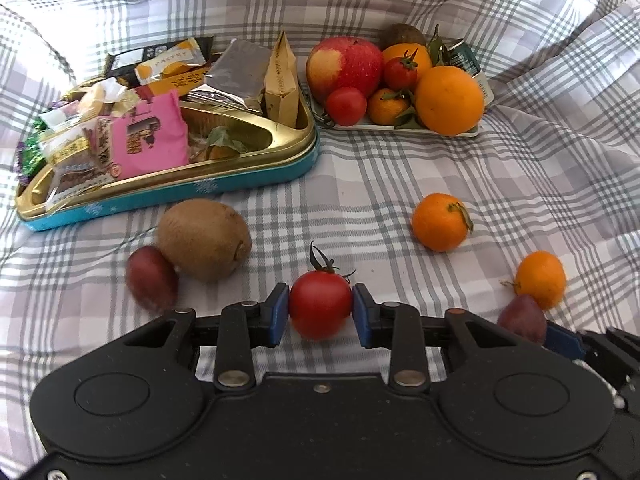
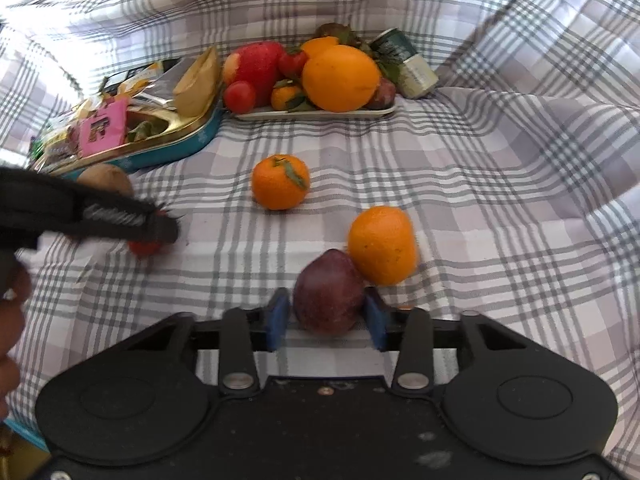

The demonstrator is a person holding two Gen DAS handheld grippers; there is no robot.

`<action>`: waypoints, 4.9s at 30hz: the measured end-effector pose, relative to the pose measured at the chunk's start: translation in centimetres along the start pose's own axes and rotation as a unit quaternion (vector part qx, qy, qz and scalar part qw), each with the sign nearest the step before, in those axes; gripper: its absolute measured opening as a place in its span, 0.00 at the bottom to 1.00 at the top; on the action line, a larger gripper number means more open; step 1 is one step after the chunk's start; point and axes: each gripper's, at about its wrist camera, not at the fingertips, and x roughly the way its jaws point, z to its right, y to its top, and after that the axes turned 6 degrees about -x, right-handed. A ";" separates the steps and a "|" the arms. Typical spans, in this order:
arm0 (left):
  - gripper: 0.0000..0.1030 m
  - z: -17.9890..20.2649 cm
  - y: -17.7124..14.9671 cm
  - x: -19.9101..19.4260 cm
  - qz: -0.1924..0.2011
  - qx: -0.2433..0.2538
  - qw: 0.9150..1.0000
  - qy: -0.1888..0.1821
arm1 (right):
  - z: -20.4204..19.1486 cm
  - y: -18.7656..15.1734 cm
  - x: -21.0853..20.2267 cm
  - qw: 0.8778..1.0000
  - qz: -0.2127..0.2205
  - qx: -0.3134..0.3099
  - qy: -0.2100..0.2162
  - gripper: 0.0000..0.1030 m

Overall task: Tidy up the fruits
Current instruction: 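Grasp the red cherry tomato with the left tool while the right tool grasps a dark plum, then carry the tomato and plum over the gold tray with both tools, then open the right tool to drop the plum while the left tool lowers the tomato into the tray, then release the tomato from the left tool into the gold tray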

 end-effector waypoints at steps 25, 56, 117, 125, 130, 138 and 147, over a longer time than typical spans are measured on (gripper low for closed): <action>0.41 -3.1 -7.7 -15.8 0.082 -0.050 0.995 -0.027 | -2.4 -7.7 -13.1 0.997 0.021 0.002 0.072 0.38; 0.41 -1.2 -20.5 -20.0 0.044 -0.038 0.998 0.001 | -3.9 -16.8 -21.5 0.989 0.054 -0.081 0.108 0.38; 0.41 -3.2 -22.8 -18.5 -0.006 -0.115 0.993 0.013 | 2.7 -16.1 -20.5 0.997 0.039 0.042 0.060 0.39; 0.41 -2.9 -22.8 -18.3 -0.012 -0.107 0.994 0.015 | 1.0 -16.4 -19.8 0.996 0.022 0.023 0.081 0.40; 0.41 -2.9 -22.8 -18.2 -0.015 -0.106 0.994 0.016 | 0.6 -16.6 -19.6 0.996 0.016 0.017 0.088 0.40; 0.41 -2.9 -22.7 -18.2 -0.017 -0.105 0.994 0.017 | 0.2 -16.8 -19.5 0.995 0.009 0.011 0.097 0.40; 0.41 -2.9 -22.8 -18.2 -0.014 -0.107 0.994 0.015 | 0.3 -16.8 -19.4 0.995 0.007 0.009 0.099 0.41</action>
